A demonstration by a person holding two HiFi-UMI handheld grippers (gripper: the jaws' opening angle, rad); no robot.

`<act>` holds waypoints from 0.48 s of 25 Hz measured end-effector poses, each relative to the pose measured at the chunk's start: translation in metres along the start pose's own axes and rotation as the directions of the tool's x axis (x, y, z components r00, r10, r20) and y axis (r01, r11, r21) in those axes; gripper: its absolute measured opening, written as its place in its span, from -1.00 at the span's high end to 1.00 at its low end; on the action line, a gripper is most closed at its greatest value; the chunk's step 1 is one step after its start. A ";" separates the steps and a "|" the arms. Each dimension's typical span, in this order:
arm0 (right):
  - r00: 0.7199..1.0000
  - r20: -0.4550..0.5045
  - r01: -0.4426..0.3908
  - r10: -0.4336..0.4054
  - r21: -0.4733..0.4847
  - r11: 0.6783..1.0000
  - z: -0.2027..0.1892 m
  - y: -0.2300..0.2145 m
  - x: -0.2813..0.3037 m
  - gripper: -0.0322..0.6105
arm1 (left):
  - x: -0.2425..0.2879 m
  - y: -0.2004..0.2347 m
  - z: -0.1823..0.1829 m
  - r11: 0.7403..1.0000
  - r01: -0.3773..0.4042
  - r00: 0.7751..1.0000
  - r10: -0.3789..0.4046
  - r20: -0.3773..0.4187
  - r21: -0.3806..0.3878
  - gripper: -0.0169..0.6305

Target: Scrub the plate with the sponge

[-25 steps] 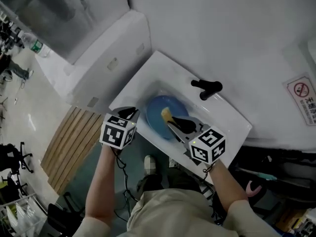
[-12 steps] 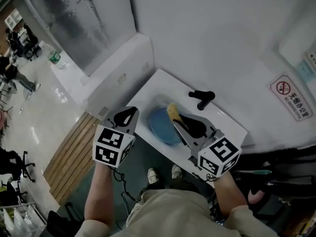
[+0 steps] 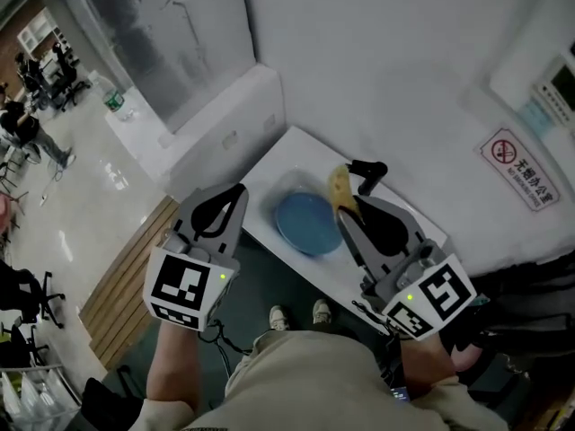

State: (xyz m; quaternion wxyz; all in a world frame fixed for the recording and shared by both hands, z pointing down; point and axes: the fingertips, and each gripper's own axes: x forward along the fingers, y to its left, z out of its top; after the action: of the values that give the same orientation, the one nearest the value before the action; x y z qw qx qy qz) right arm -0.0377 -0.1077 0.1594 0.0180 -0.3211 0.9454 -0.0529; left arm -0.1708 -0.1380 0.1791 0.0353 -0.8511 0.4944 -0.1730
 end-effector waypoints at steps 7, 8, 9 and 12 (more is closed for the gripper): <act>0.999 0.035 -0.004 0.007 -0.058 0.998 0.023 0.020 -0.032 0.68 | -0.030 -0.021 0.028 1.000 -0.017 0.997 0.017 0.081 -0.007 0.92; 1.000 0.030 -0.006 0.008 -0.066 0.998 0.022 0.022 -0.035 0.68 | -0.033 -0.025 0.029 1.000 -0.013 0.996 0.014 0.085 -0.008 0.92; 1.000 0.024 -0.008 0.009 -0.070 0.998 0.021 0.024 -0.039 0.68 | -0.036 -0.029 0.028 1.000 -0.009 0.996 0.010 0.085 -0.008 0.92; 1.000 0.005 -0.013 0.013 -0.064 0.998 0.016 0.031 -0.047 0.68 | -0.044 -0.041 0.025 1.000 -0.007 0.998 0.007 0.068 0.006 0.92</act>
State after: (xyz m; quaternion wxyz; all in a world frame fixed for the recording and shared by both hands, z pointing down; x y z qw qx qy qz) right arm -0.0180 -0.0557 0.1402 0.0105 -0.3156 0.9486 -0.0219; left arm -0.1485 -0.0823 0.1542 0.0553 -0.8546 0.4954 -0.1453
